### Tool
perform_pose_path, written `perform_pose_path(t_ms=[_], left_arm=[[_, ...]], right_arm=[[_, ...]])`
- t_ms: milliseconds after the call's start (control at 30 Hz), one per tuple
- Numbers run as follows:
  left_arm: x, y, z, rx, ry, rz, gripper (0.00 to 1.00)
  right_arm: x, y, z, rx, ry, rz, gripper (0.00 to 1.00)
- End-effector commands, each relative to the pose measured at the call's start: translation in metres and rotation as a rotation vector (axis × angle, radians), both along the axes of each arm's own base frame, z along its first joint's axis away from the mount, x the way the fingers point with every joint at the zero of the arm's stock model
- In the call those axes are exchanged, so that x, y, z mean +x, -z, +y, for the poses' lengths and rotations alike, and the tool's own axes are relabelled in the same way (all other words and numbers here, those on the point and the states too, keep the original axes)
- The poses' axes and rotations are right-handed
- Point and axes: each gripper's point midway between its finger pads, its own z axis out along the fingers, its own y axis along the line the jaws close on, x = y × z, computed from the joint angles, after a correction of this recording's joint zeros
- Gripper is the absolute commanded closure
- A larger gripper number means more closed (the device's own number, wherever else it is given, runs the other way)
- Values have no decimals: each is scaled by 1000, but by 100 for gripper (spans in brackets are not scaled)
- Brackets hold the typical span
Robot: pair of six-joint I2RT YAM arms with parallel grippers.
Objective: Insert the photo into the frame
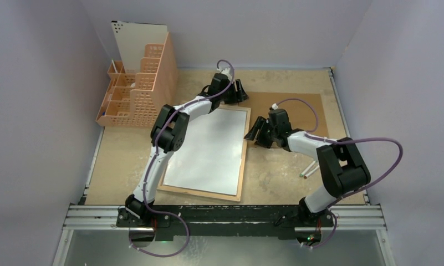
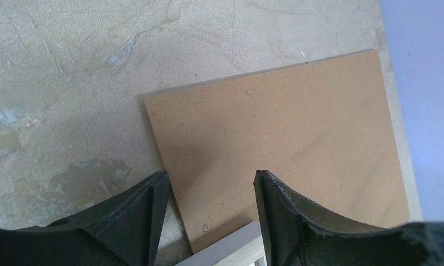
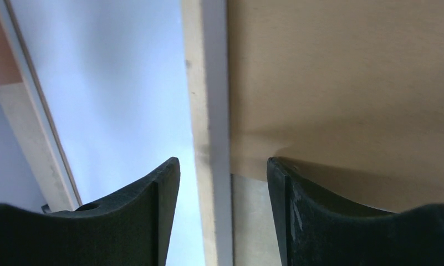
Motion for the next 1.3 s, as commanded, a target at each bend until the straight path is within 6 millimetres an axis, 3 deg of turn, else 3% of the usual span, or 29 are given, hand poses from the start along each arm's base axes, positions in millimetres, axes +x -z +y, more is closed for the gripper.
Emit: perform_pose_path(t_ms=[0, 267, 433, 800, 933, 1067, 1167, 1267], left_arm=[[-11, 16, -10, -24, 22, 60, 40], [-18, 8, -30, -127, 95, 88, 39], [-23, 5, -45, -230, 140, 127, 39], [-26, 6, -55, -342, 171, 162, 39], [-17, 5, -45, -273, 101, 122, 39], [-6, -7, -29, -166, 32, 50, 36], [-3, -17, -21, -119, 6, 25, 34], [-2, -17, -16, -78, -1, 20, 32]], right_arm=[[5, -5, 31, 78, -104, -17, 40], [21, -18, 67, 154, -213, -103, 58], [35, -20, 79, 168, -250, -157, 58], [54, -12, 86, 154, -273, -229, 52], [52, -13, 69, 73, -223, -226, 49], [43, -28, 42, -22, -144, -242, 44], [37, -46, 13, -101, -26, -260, 41], [31, -52, -32, -210, 150, -246, 38]])
